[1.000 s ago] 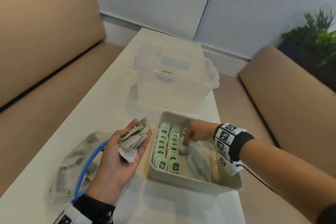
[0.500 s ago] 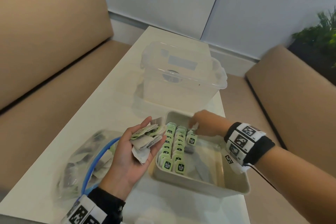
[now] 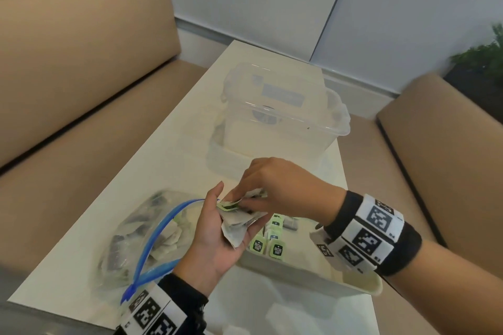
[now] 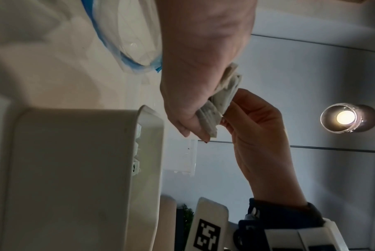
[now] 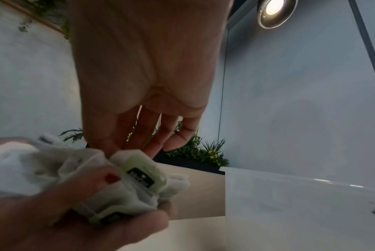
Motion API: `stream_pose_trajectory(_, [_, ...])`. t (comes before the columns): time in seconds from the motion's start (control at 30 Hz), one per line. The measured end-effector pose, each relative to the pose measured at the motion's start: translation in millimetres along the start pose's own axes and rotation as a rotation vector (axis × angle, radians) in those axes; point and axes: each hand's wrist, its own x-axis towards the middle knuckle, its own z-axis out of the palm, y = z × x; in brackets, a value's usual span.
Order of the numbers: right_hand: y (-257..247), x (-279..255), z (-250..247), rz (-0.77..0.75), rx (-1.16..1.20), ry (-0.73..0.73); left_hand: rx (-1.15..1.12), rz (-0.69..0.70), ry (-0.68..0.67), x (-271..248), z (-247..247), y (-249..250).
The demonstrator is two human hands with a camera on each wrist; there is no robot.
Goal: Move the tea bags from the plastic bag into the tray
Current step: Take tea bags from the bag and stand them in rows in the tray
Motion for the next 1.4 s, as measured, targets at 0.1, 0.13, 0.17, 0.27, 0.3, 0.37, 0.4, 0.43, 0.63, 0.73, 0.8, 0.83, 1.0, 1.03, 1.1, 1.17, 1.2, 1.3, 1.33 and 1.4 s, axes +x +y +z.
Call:
stream_pose_trajectory(0.1, [1,-4,-2,-0.004,0.073,0.091,-0.015,0.003,0.019,-1,-1,1])
stream_pose_trajectory(0.13, [2,-5,-2,0.002,0.109,0.125,-0.027,0.004,0.022,-1,0,2])
stream_pose_trajectory(0.17, [3,-7,-3,0.006,0.144,0.163,-0.039,0.003,0.019,-1,0,1])
stream_pose_trajectory(0.27, [4,-12,-8,0.059,0.248,0.247,-0.060,-0.018,-0.008,-2,1,0])
stream_pose_trajectory(0.3, [4,-14,-12,0.081,0.296,0.252,-0.065,-0.027,-0.017,-2,1,0])
stream_pose_trajectory(0.37, [5,-18,-21,0.108,0.404,0.214,-0.078,-0.037,-0.034,-1,0,-2])
stream_pose_trajectory(0.4, [6,-20,-25,0.119,0.443,0.188,-0.085,-0.042,-0.039,-1,0,-3])
stream_pose_trajectory(0.43, [7,-21,-28,0.131,0.463,0.170,-0.091,-0.047,-0.041,0,0,-3])
stream_pose_trajectory(0.63, [6,-31,-52,0.222,0.441,0.061,-0.094,-0.039,-0.038,2,1,-5])
stream_pose_trajectory(0.73, [9,-34,-63,0.268,0.371,-0.023,-0.097,-0.045,-0.040,3,-1,-5])
stream_pose_trajectory(0.8, [14,-38,-68,0.312,0.336,-0.080,-0.089,-0.046,-0.051,4,-3,-3])
stream_pose_trajectory(0.83, [16,-40,-71,0.342,0.335,-0.099,-0.086,-0.043,-0.058,4,-4,-2])
stream_pose_trajectory(1.0, [27,-52,-71,0.404,0.131,-0.046,-0.078,-0.029,-0.084,7,-8,4])
stream_pose_trajectory(1.03, [31,-54,-68,0.412,0.111,-0.027,-0.076,-0.030,-0.101,8,-10,5])
stream_pose_trajectory(1.1, [39,-58,-62,0.419,0.085,-0.010,-0.077,-0.031,-0.116,10,-14,7])
stream_pose_trajectory(1.17, [47,-62,-56,0.420,0.025,-0.044,-0.078,-0.023,-0.111,11,-16,8])
stream_pose_trajectory(1.2, [50,-64,-53,0.425,-0.008,-0.079,-0.079,-0.019,-0.109,12,-16,8])
stream_pose_trajectory(1.3, [54,-67,-46,0.422,-0.069,-0.152,-0.076,-0.021,-0.109,13,-16,7])
stream_pose_trajectory(1.33, [55,-68,-45,0.425,-0.074,-0.163,-0.074,-0.025,-0.111,13,-16,6])
stream_pose_trajectory(1.4, [59,-68,-43,0.455,-0.077,-0.181,-0.066,-0.031,-0.110,14,-16,5])
